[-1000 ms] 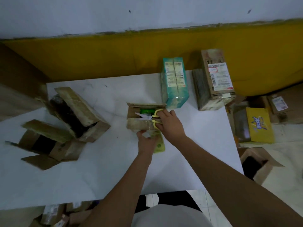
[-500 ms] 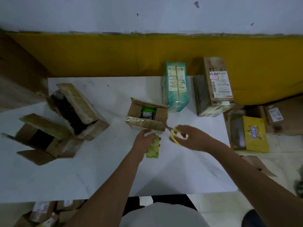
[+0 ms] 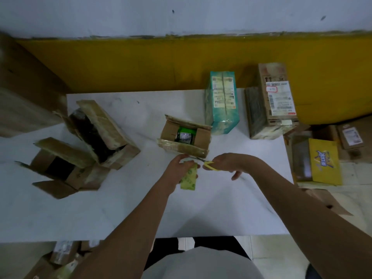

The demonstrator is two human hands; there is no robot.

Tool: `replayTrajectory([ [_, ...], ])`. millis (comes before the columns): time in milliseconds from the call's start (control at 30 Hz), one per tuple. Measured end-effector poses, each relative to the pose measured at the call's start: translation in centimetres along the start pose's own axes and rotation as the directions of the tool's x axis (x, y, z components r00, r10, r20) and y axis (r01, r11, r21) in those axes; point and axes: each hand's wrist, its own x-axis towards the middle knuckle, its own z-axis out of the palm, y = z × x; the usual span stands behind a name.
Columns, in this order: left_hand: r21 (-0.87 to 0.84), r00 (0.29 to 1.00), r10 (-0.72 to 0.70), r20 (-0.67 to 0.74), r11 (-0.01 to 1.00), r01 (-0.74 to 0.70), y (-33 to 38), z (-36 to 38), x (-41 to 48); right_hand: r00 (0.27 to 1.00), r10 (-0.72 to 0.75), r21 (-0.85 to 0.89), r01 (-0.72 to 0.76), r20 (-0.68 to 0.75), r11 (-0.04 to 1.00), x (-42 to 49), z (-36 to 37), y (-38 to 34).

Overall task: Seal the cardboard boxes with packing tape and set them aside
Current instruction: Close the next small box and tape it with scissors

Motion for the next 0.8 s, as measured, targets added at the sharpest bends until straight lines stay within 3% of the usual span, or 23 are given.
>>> replayTrajectory([
  [333, 0.071, 0.997, -0.076, 0.031, 0.995, 0.074, 0.3, -0.8, 0.3, 0.984, -0.146, -0.085, 0.138, -0.102, 0.987, 3.1, 0.0, 0.5],
  [533, 0.154, 0.991, -0.072, 0.115, 0.987, 0.053, 1.1, -1.5, 0.6, 0.944, -0.294, -0.273, 0.247, -0.15, 0.93, 2.8, -0.8, 0.4],
  [667, 0.193, 0.992, -0.068, 0.111, 0.98, 0.046, 1.5, -1.7, 0.6, 0.962, -0.238, -0.358, 0.177, -0.136, 0.917, 2.9, 0.7, 0.9],
  [800, 0.226, 0.994, -0.088, 0.064, 0.971, 0.071, 0.9, -2.3, 0.1, 0.989, -0.115, -0.218, 0.092, -0.093, 0.972, 2.8, 2.5, 1.6],
])
